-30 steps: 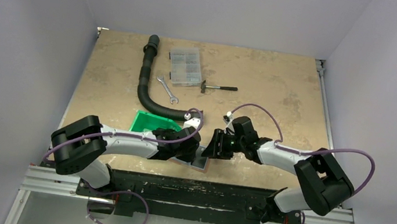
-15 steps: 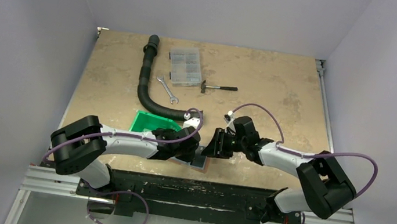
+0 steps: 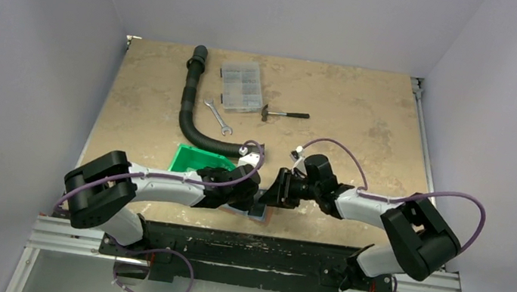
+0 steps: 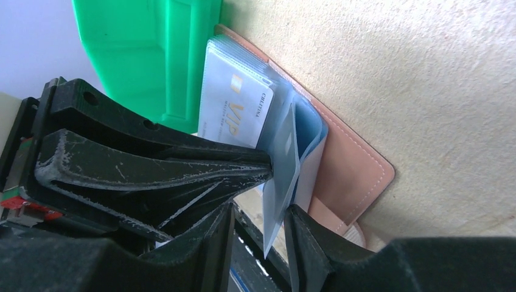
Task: Put the credit cards into the card holder
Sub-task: Turn over the card slot in the card holder.
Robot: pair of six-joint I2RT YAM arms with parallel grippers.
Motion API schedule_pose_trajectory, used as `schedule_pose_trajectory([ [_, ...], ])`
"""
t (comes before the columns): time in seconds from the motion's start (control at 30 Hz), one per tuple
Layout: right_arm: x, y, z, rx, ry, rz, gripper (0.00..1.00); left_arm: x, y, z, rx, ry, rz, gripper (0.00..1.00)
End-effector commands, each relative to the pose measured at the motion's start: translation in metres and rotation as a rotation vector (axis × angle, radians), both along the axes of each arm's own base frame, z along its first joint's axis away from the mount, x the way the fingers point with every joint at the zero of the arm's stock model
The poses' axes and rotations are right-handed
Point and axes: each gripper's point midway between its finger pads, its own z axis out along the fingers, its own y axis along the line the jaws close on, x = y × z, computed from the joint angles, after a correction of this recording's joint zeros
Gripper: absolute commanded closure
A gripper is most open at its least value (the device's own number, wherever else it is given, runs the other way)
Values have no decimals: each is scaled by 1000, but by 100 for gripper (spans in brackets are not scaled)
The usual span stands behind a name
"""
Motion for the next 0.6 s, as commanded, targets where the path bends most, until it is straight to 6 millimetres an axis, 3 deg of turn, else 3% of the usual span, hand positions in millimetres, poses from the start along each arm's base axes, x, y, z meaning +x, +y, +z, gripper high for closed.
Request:
schedule_pose_trajectory([
  [0.0, -8, 15, 10, 88, 12, 45, 57, 0, -2, 7, -20, 3, 3, 100],
  [0.23, -8, 15, 7, 78, 15, 40, 62, 4, -7, 25, -42, -21, -4, 100],
  [0.57, 2, 16, 25, 65, -44, 35, 55, 8, -10, 48, -65, -51, -8, 100],
])
